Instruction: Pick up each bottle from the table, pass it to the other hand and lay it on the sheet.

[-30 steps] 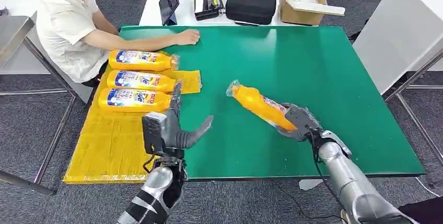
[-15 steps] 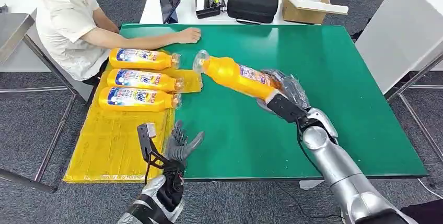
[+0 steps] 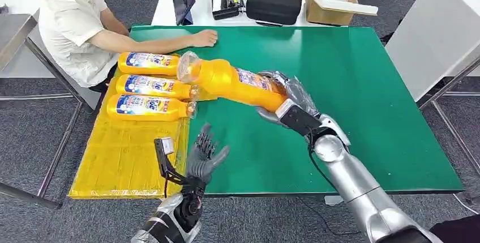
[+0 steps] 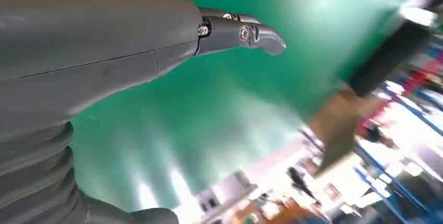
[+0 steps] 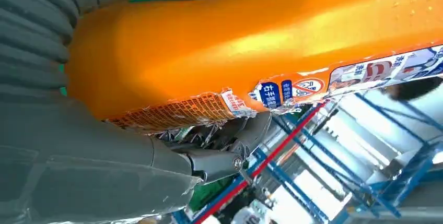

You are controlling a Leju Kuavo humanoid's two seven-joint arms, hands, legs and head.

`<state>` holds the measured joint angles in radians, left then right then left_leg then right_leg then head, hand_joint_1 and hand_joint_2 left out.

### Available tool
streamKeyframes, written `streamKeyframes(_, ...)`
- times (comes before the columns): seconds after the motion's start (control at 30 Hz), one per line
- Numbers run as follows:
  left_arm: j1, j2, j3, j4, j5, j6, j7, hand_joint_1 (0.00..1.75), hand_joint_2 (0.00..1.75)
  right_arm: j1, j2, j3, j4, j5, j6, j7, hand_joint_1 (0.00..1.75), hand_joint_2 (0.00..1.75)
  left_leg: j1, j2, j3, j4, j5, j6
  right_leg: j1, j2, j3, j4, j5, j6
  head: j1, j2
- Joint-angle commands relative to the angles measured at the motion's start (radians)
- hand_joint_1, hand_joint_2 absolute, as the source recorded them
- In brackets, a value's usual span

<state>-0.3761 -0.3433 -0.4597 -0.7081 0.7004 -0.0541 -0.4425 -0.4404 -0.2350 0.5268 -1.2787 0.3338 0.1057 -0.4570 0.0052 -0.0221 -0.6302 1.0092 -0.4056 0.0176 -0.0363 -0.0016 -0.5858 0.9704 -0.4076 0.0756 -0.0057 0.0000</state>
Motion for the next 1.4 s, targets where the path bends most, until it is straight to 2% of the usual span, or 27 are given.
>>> streamKeyframes(0.03,0.037,0.038,0.004,-0.202,-0.010,0.006,-0.030,0.00,1.75,0.034,0.025,0.037,0.011,0.001,0.009,-0.009,1.75,1.75,0.001,0.005,0.004,0.000,-0.002,-0.001,0.001,0.003,0.003,0.000,-0.001,-0.004,0.000,0.000)
streamKeyframes(0.07,0.044,0.043,0.008,-0.237,-0.030,0.026,-0.070,0.00,1.75,0.047,0.028,0.038,0.011,0.003,0.006,-0.010,1.75,1.75,0.001,0.004,0.002,0.000,-0.002,-0.001,0.002,0.003,0.002,-0.001,0.000,-0.004,0.000,0.000)
streamKeyframes(0.17,0.089,0.057,0.006,-0.363,-0.027,0.027,-0.064,0.00,1.75,0.076,0.025,0.037,0.011,0.004,0.002,-0.012,1.75,1.75,0.001,0.003,0.002,0.000,-0.001,-0.001,0.001,0.001,0.002,-0.001,-0.001,-0.003,0.000,0.000)
streamKeyframes(0.27,0.120,0.071,-0.023,-0.443,-0.081,0.046,-0.108,0.00,1.75,0.089,0.023,0.021,0.009,0.007,0.000,-0.013,1.75,1.75,0.001,0.004,0.003,0.000,-0.002,-0.001,0.001,0.002,0.002,-0.001,-0.001,-0.004,0.000,0.000)
streamKeyframes(0.53,0.117,0.067,-0.028,-0.432,-0.080,0.047,-0.106,0.00,1.75,0.091,0.034,0.012,0.013,0.007,0.004,-0.013,1.75,1.75,0.000,0.003,0.000,0.000,-0.001,0.000,0.001,0.001,0.000,0.000,0.000,-0.003,0.000,0.000)
streamKeyframes(0.63,0.112,0.071,-0.037,-0.406,-0.017,-0.034,-0.059,0.00,1.75,0.083,0.050,0.021,0.038,0.011,0.011,-0.019,1.75,1.75,0.001,0.004,0.001,0.000,-0.001,-0.001,0.001,0.002,0.000,-0.001,0.000,-0.003,0.000,0.000)
streamKeyframes(0.8,0.108,0.073,-0.062,-0.383,-0.008,-0.088,-0.050,0.00,1.75,0.077,0.056,0.017,0.056,0.011,0.015,-0.027,1.75,1.75,0.000,0.003,0.001,-0.001,-0.001,0.000,0.000,0.001,0.000,-0.001,0.000,-0.002,0.000,0.000)
streamKeyframes(0.93,0.100,0.065,-0.097,-0.343,-0.016,-0.146,-0.048,0.00,1.75,0.065,0.062,0.014,0.076,0.019,0.020,-0.035,1.75,1.75,0.002,0.006,0.006,0.000,-0.004,-0.001,0.003,0.003,0.006,-0.001,-0.003,-0.007,0.000,0.000)
streamKeyframes(0.97,0.095,0.062,-0.106,-0.327,-0.010,-0.159,-0.036,0.00,1.75,0.060,0.064,0.016,0.082,0.021,0.023,-0.038,1.75,1.75,0.001,0.003,0.002,-0.001,-0.001,0.000,0.001,0.001,0.001,-0.001,-0.001,-0.003,0.000,0.000)
streamKeyframes(1.17,0.055,0.039,-0.102,-0.250,0.009,-0.171,-0.021,0.00,1.75,0.039,0.084,0.039,0.082,0.031,0.031,-0.041,1.75,1.75,0.001,0.004,0.001,0.000,-0.002,-0.001,0.001,0.002,0.000,-0.001,0.000,-0.004,0.000,0.000)
streamKeyframes(1.4,0.037,0.040,-0.088,-0.295,-0.006,-0.139,-0.032,0.00,1.75,0.059,0.112,0.069,0.115,0.031,0.034,-0.034,1.75,1.75,0.001,0.003,0.000,0.000,-0.001,0.000,0.001,0.001,-0.001,-0.001,-0.001,-0.003,0.000,0.000)
